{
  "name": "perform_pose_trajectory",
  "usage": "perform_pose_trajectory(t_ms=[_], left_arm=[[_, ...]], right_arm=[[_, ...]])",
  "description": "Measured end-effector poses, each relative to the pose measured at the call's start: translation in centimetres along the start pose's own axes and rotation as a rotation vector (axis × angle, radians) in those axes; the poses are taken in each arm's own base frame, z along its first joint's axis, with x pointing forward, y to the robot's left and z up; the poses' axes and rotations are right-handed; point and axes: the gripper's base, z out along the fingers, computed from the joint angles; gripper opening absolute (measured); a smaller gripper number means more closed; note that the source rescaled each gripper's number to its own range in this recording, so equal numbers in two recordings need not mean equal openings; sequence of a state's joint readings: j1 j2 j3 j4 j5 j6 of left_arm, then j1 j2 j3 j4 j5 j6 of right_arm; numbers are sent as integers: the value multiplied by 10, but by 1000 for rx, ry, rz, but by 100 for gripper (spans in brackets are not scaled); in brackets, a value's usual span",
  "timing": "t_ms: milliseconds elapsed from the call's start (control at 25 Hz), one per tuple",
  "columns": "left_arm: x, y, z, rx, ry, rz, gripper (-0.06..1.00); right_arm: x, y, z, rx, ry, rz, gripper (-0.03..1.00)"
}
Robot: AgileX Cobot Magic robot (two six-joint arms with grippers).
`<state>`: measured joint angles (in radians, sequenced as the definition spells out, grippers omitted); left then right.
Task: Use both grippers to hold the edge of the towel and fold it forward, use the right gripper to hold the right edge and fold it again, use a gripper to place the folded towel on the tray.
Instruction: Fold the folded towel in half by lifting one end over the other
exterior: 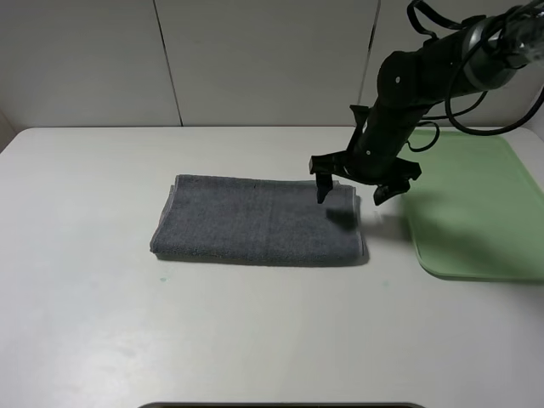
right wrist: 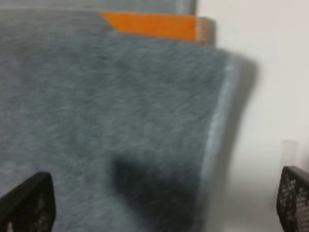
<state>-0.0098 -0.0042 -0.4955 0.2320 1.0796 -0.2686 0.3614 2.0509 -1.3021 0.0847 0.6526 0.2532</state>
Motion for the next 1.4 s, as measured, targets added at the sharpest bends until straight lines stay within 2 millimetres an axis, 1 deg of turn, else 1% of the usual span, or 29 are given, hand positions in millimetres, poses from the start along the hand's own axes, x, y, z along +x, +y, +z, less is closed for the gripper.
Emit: perform_pose_trajectory(t_ms=[160,360,520,1200,1280,1400], left_arm=[[0,0,0,0,0,0,100],[0,0,0,0,0,0,100],[0,0,0,0,0,0,100],[0,0,0,0,0,0,100],[0,0,0,0,-1,0,100],[0,0,0,0,-1,0,100]], right_arm=[[2,-3,9,10,23,-37,100],[6,-5,24,22,62,-44,100],[8,-6,32,27,81,-52,100],[8,-6,38,6,113,-78,100],[8,-6,38,7,114,-81,96],[8,-10,39,18,116,-87,78]])
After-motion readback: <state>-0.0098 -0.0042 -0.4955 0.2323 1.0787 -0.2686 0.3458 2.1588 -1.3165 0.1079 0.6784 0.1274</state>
